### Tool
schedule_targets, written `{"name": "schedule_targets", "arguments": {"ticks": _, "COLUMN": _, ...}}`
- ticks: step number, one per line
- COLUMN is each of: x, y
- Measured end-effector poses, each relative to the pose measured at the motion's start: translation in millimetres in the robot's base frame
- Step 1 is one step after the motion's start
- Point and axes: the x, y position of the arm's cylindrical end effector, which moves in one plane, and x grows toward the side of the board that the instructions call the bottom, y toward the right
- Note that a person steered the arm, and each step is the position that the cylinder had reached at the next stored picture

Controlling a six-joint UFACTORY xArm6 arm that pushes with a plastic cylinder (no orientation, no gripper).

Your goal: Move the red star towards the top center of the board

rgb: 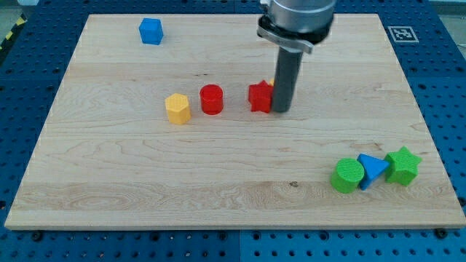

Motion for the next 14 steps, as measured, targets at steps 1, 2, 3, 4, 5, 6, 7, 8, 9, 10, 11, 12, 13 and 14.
{"name": "schedule_targets", "arguments": {"ticks": 1, "x": -36.2, "y": -26.7}}
{"name": "schedule_targets", "arguments": {"ticks": 2, "x": -37.3, "y": -31.6}}
{"name": "schedule_targets", "arguments": {"ticks": 3, "x": 1.4, "y": -31.6}}
{"name": "schedule_targets", "arguments": {"ticks": 4, "x": 22.2, "y": -37.0}}
{"name": "schedule_targets", "arguments": {"ticks": 5, "x": 6.8, "y": -71.5}}
{"name": "schedule_targets", "arguments": {"ticks": 6, "x": -33.8, "y": -76.4}}
{"name": "schedule_targets", "arguments": {"ticks": 7, "x": -52.3, "y": -44.5}}
{"name": "schedule_targets", "arguments": {"ticks": 8, "x": -37.6, "y": -36.7}}
{"name": "schedule_targets", "arguments": {"ticks": 9, "x": -28.4, "y": -70.0}}
{"name": "schedule_targets", "arguments": {"ticks": 10, "x": -46.1, "y": -99.4}}
{"name": "schedule_targets", "arguments": {"ticks": 11, "x": -73.5, "y": -73.8}}
{"name": "schedule_targets", "arguments": {"ticks": 12, "x": -76.5, "y": -16.7}}
{"name": "schedule_targets", "arguments": {"ticks": 13, "x": -74.5, "y": -9.3}}
{"name": "schedule_targets", "arguments": {"ticks": 14, "x": -61.7, "y": -8.2}}
